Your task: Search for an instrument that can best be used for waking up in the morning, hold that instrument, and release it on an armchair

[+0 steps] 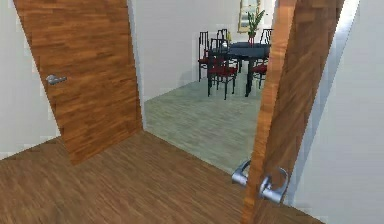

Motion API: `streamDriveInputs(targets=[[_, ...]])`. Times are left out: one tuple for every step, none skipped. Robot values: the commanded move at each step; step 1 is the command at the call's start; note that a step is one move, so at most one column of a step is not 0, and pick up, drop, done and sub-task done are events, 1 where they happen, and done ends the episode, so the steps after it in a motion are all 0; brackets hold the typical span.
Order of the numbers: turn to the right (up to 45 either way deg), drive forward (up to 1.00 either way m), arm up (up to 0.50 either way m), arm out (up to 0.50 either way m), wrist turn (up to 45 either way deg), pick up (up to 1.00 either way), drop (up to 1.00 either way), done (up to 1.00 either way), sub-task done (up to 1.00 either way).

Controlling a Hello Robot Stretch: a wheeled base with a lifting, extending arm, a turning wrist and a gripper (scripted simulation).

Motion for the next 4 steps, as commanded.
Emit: streamDriveInputs(targets=[[0.0, 0.3, 0.0, 0.0, 0.0, 0.0, 0.0, 0.0, 0.0], [-42.0, 0.0, 0.0, 0.0, 0.0, 0.0, 0.0, 0.0, 0.0], [0.0, 0.15, 0.0, 0.0, 0.0, 0.0, 0.0, 0.0, 0.0], [45.0, 0.0, 0.0, 0.0, 0.0, 0.0, 0.0, 0.0, 0.0]])
